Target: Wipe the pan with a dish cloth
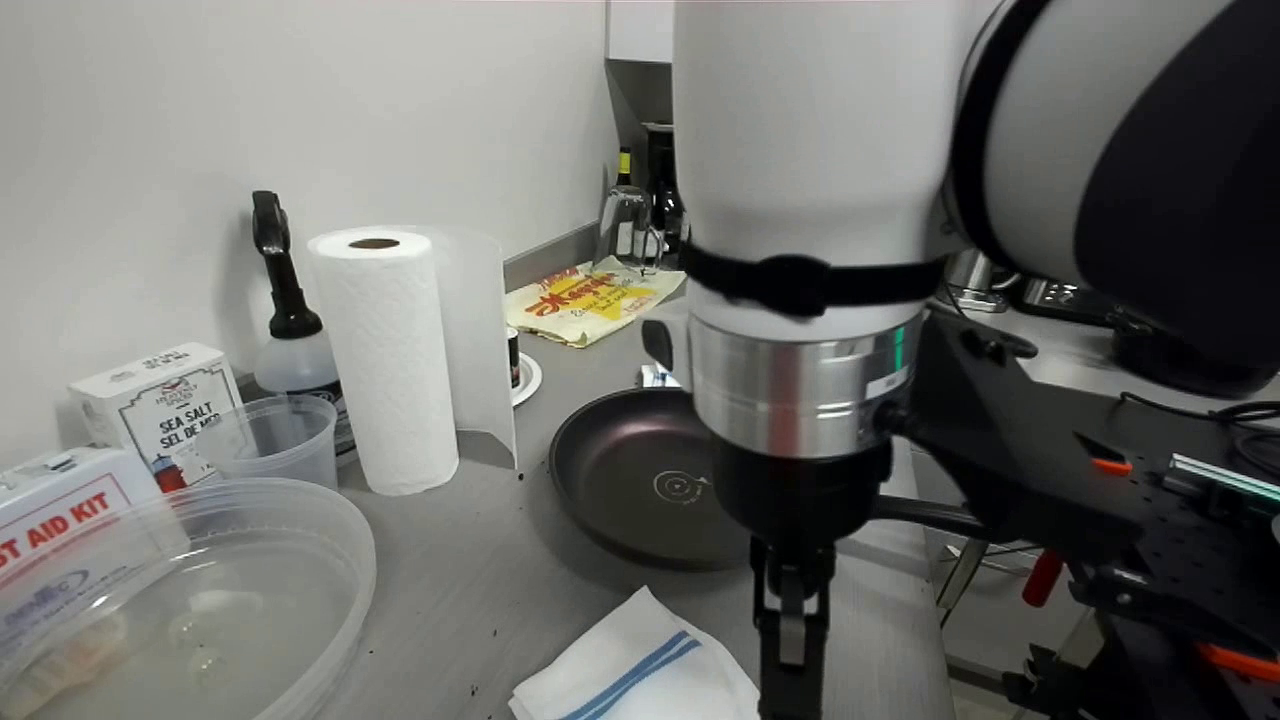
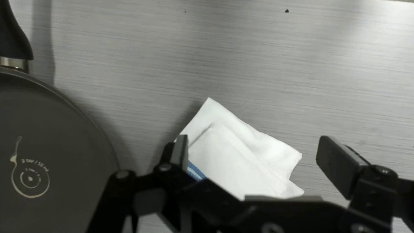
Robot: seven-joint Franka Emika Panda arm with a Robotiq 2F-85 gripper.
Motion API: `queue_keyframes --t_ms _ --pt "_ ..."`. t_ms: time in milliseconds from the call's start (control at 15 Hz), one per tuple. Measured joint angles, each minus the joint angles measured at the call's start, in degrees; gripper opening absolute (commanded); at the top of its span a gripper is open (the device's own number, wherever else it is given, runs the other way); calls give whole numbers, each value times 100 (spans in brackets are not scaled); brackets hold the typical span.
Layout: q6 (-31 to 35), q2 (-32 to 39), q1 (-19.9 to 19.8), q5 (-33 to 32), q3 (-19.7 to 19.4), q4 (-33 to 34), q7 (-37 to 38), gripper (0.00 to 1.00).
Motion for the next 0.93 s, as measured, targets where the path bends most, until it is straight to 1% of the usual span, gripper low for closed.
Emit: queue_keyframes --t_ms 333,600,933 --pt "267 793 275 17 -390 535 23 100" --pt "288 1117 353 51 -469 826 23 100" --pt "308 1305 450 52 -543 1035 23 100"
